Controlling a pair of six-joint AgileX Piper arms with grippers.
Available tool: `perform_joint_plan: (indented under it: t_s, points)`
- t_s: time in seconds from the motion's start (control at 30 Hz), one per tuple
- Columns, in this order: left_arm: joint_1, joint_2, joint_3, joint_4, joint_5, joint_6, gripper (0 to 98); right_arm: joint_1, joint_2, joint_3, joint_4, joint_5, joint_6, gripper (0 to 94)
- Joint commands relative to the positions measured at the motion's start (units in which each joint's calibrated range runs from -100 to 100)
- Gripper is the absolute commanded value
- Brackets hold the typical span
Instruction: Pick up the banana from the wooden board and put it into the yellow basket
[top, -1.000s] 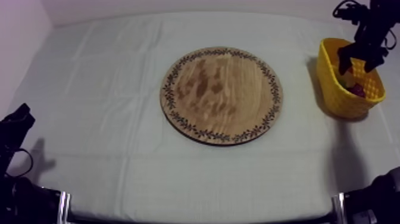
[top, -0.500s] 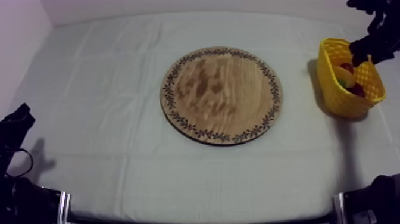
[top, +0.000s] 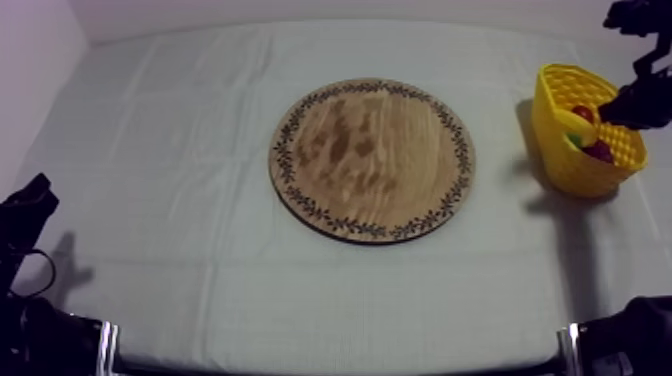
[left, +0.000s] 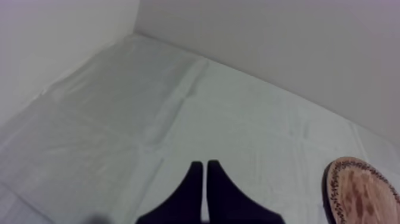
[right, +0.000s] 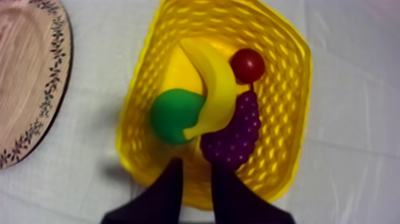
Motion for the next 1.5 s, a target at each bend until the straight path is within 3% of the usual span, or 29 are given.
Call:
perform_joint_plan:
  t_s: [0.0,0.23,0.47,0.6,0.87,0.93,1.03,1.23,1.47]
  points:
    - [0.0,0.0,0.0,0.03,0.0,0.0,0.1,-0.1,-6.5,4.8,-0.9,-1.6,1.3,10.8]
    - [0.0,0.0,0.0,0.03,0.0,0.0,0.1,0.2,-20.2,12.7,-6.9,-3.3,7.6,2.6]
    - [0.0,0.0,0.0,0.03,0.0,0.0,0.1,0.9,-33.9,24.3,-12.7,-8.7,13.9,1.0]
    - [0.0,0.0,0.0,0.03,0.0,0.0,0.1,1.4,-41.2,28.2,-16.4,-7.8,18.2,0.6]
    - [0.0,0.0,0.0,0.03,0.0,0.0,0.1,2.1,-56.0,35.5,-22.3,-8.4,19.3,0.3]
    - [0.0,0.0,0.0,0.03,0.0,0.0,0.1,2.0,-59.0,37.5,-21.8,-8.4,17.6,0.3]
    - [0.0,0.0,0.0,0.03,0.0,0.0,0.1,1.5,-63.0,39.3,-19.9,-8.0,11.9,0.3]
    - [0.0,0.0,0.0,0.03,0.0,0.0,0.1,-0.1,-67.3,41.2,-13.5,-6.2,1.0,0.4]
    - [0.0,0.0,0.0,0.03,0.0,0.0,0.1,-0.6,-67.9,44.9,-7.9,-14.1,9.5,0.5]
